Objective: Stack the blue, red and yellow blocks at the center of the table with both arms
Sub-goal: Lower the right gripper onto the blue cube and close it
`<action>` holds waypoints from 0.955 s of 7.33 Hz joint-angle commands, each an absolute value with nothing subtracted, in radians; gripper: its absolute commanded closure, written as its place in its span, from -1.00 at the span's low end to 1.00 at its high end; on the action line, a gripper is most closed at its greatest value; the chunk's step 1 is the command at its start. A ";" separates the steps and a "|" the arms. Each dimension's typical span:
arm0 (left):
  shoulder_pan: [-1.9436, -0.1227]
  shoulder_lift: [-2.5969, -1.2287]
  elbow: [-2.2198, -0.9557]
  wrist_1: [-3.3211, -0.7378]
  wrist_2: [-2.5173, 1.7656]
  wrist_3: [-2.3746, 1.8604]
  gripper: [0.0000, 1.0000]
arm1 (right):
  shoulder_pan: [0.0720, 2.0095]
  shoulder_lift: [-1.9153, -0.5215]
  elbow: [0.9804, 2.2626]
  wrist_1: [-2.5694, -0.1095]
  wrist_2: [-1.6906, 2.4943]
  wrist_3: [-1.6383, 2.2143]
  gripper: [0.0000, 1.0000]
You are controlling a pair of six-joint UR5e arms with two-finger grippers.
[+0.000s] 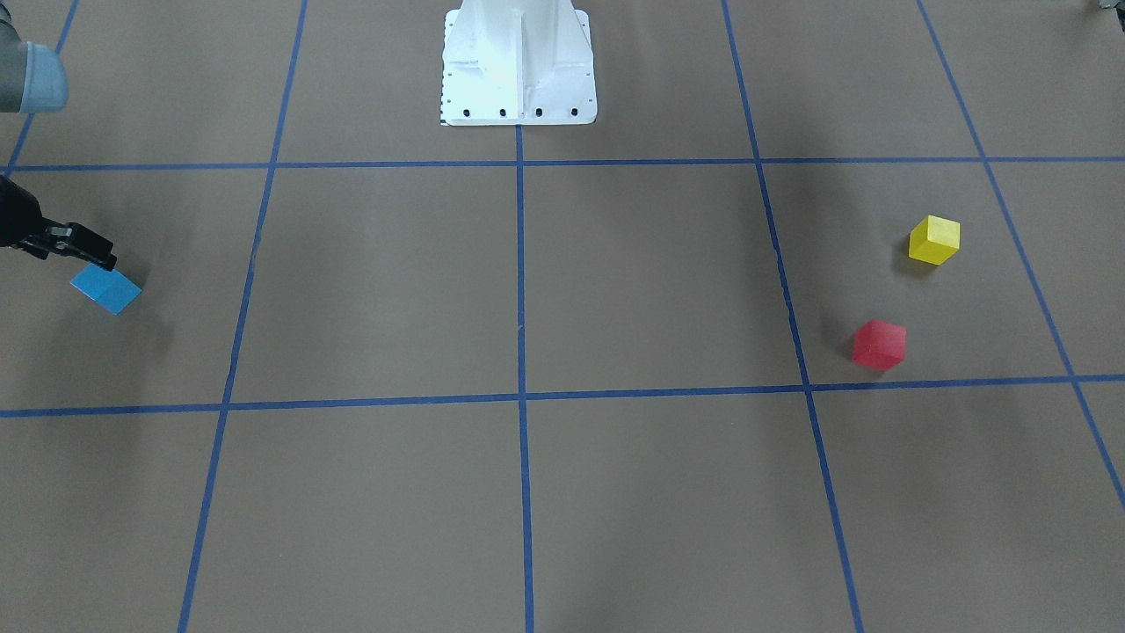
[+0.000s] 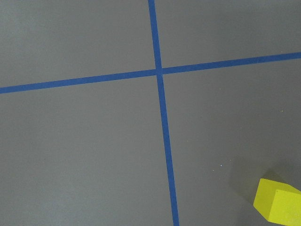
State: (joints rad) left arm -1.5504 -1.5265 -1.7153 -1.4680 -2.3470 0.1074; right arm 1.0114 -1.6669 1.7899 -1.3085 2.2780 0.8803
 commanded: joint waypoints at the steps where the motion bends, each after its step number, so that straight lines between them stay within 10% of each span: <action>1: -1.551 -1.526 -1.717 -1.468 -2.347 0.107 -0.99 | 0.979 -1.664 1.752 -1.223 2.240 0.959 -0.98; 5: -1.551 -1.526 -1.715 -1.468 -2.347 0.107 -0.99 | 0.908 -1.666 1.664 -1.015 2.189 1.195 -0.95; 7: -1.551 -1.525 -1.717 -1.468 -2.347 0.107 -0.99 | 0.907 -1.661 1.643 -1.015 2.175 1.193 -0.62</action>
